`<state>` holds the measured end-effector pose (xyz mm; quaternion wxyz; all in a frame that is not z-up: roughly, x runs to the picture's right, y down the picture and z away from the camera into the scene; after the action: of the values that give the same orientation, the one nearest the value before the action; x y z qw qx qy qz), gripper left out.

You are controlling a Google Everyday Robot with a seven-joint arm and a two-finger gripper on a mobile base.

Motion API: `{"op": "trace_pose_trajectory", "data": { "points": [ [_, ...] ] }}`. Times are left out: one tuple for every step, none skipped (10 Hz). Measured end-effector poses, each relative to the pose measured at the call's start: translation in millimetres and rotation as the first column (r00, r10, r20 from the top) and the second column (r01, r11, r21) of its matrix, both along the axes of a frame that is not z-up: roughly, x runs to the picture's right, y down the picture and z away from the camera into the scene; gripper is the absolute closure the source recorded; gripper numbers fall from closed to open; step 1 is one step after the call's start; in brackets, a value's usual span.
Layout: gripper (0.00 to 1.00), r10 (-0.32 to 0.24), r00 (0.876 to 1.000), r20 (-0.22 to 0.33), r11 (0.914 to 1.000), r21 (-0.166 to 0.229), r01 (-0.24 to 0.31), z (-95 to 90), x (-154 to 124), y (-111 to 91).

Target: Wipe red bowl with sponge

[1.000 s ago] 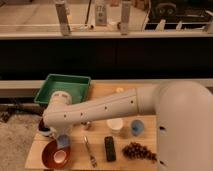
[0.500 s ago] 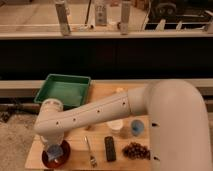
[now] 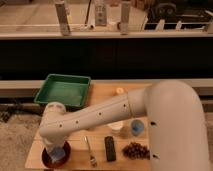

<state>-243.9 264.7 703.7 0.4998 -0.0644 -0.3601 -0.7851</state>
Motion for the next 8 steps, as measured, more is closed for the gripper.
{"op": "trace_pose_trajectory", "data": {
  "points": [
    [1.00, -0.001, 1.000, 0.007, 1.0000, 0.002, 0.001, 1.5, 3.8, 0.5],
    [1.00, 0.003, 1.000, 0.009, 1.0000, 0.003, -0.003, 2.8, 7.1, 0.3],
    [1.00, 0.007, 1.000, 0.009, 1.0000, 0.004, -0.007, 5.3, 10.9, 0.1],
    [1.00, 0.011, 1.000, 0.009, 0.9999, 0.006, -0.011, 9.1, 12.4, -1.3],
    [1.00, 0.012, 1.000, 0.014, 0.9999, 0.009, -0.012, 11.7, 10.8, -2.6],
    [1.00, 0.011, 1.000, 0.025, 0.9999, 0.012, -0.011, 14.0, 6.7, -3.8],
    [1.00, 0.010, 0.999, 0.035, 0.9998, 0.015, -0.011, 15.4, 2.8, -5.0],
    [1.00, 0.009, 0.999, 0.046, 0.9998, 0.019, -0.010, 16.0, -2.0, -5.9]
  ]
}}
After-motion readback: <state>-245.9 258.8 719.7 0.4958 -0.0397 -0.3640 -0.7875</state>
